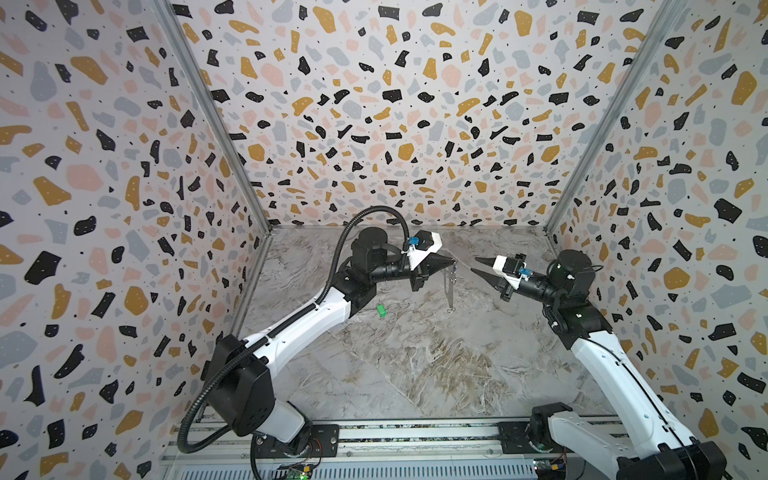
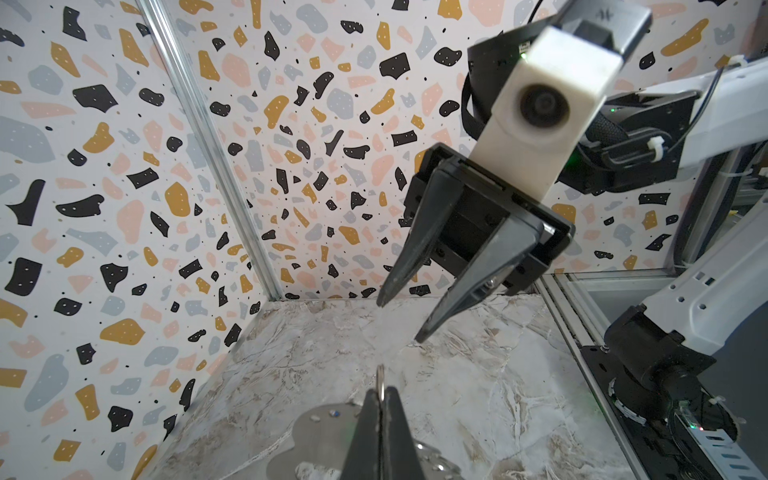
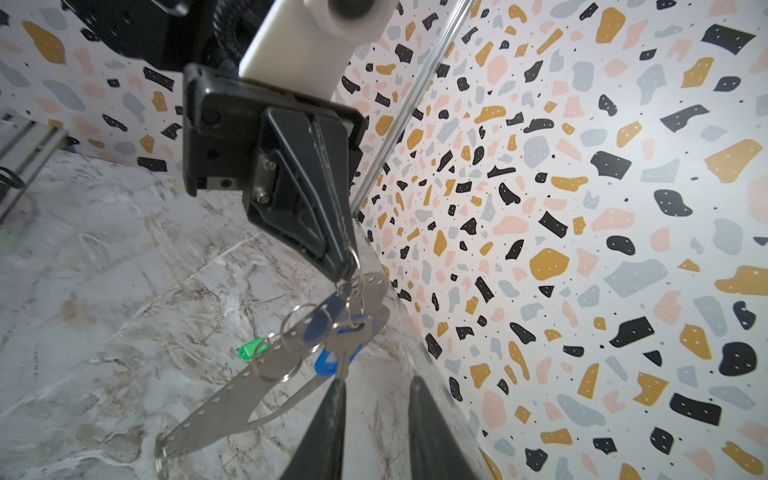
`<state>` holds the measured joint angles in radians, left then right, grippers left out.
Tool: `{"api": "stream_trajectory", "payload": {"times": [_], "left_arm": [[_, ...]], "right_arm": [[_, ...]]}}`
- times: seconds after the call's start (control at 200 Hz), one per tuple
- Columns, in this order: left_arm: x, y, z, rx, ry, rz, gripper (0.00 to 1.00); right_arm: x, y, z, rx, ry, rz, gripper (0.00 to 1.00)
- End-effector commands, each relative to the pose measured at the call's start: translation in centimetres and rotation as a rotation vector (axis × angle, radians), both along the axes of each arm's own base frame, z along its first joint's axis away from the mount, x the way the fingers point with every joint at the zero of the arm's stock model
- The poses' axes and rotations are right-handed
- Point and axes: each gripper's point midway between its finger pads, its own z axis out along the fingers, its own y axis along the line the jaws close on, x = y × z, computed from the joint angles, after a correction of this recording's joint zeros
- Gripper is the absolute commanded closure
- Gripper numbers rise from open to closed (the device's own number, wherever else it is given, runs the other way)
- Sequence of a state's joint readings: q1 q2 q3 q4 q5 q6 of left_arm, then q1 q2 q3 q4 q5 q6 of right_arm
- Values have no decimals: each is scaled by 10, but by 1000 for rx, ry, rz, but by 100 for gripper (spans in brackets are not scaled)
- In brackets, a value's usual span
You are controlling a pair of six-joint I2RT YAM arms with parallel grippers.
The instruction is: Remove the keys from the keyring
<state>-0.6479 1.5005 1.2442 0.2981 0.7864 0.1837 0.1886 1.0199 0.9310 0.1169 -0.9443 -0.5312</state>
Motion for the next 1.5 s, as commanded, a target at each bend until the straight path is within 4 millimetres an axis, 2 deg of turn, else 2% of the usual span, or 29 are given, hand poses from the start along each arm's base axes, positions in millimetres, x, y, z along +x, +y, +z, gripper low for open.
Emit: {"api": "stream_trajectory", "payload": {"times": [0.0,0.34,0.941,1.081,1.497], "left_arm": [[-3,2,22,-23,-83,-22,100],[-7,0,19,-3,-105,-39,100],[-15,-5,8,66,-131,-66,100],[-15,-5,7,76,-137,-69,100],[-17,-6,5,94,-146,-74,100]], "right_arm": [[-15,8,17,44,32,123,75],[-14,19,10,55,131,213,77],[-8,33,3,56,212,235,79],[-4,34,-3,46,243,234,83],[-7,35,-3,42,245,251,90]]}}
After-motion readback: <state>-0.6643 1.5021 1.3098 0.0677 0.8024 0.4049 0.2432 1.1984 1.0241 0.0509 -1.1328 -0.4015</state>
